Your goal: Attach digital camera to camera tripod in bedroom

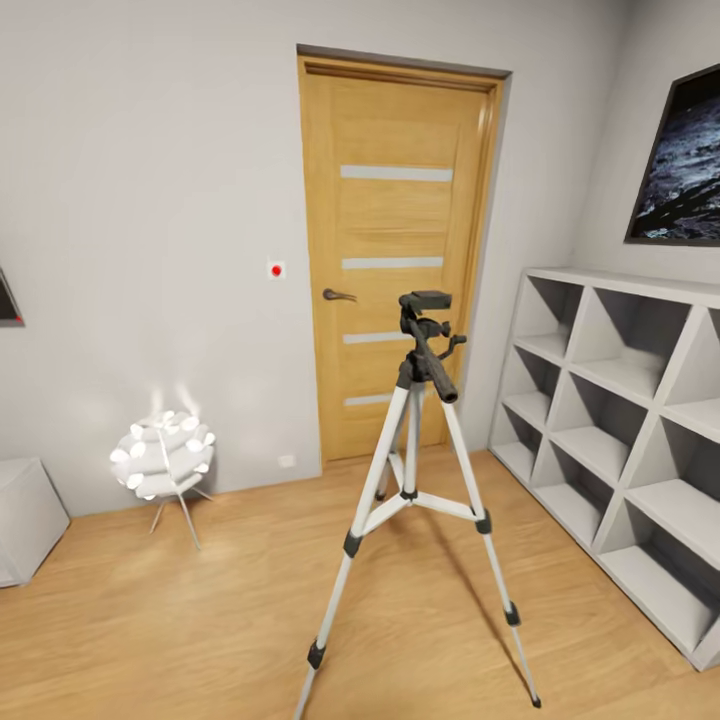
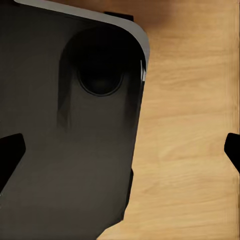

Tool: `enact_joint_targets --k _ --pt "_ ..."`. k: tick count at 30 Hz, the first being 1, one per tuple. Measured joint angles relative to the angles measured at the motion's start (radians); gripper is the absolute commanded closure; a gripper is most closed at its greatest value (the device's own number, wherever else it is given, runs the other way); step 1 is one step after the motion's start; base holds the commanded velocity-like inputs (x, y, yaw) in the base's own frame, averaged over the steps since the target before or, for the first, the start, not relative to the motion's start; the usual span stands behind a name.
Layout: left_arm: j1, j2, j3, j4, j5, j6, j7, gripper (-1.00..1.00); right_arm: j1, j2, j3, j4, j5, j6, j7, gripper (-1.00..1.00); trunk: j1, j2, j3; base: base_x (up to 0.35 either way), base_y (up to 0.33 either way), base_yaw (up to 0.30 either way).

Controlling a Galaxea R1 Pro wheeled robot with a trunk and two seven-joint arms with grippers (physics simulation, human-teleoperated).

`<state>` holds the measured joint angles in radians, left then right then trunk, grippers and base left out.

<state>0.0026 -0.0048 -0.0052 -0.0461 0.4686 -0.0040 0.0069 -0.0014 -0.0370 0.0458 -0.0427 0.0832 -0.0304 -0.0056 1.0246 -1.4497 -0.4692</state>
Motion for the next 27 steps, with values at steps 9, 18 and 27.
enact_joint_targets --k 9,18,27 --pt "0.000 0.001 0.000 0.000 0.000 -0.001 0.000 -1.00 0.000 0.003 0.001 0.000 0.000 -0.001 -0.001 -1.00 0.000 0.000 0.000 0.073 -0.062 0.091" --pt "0.000 0.002 0.000 0.000 0.000 -0.002 0.000 -1.00 0.000 0.001 0.001 0.000 0.001 -0.003 0.000 -1.00 0.000 0.000 0.000 0.005 -0.005 0.252" --pt "0.000 0.001 -0.001 0.000 0.000 -0.001 0.000 -1.00 0.000 0.001 0.001 0.000 0.000 -0.004 0.000 -1.00 0.000 0.000 0.000 0.000 0.000 0.260"
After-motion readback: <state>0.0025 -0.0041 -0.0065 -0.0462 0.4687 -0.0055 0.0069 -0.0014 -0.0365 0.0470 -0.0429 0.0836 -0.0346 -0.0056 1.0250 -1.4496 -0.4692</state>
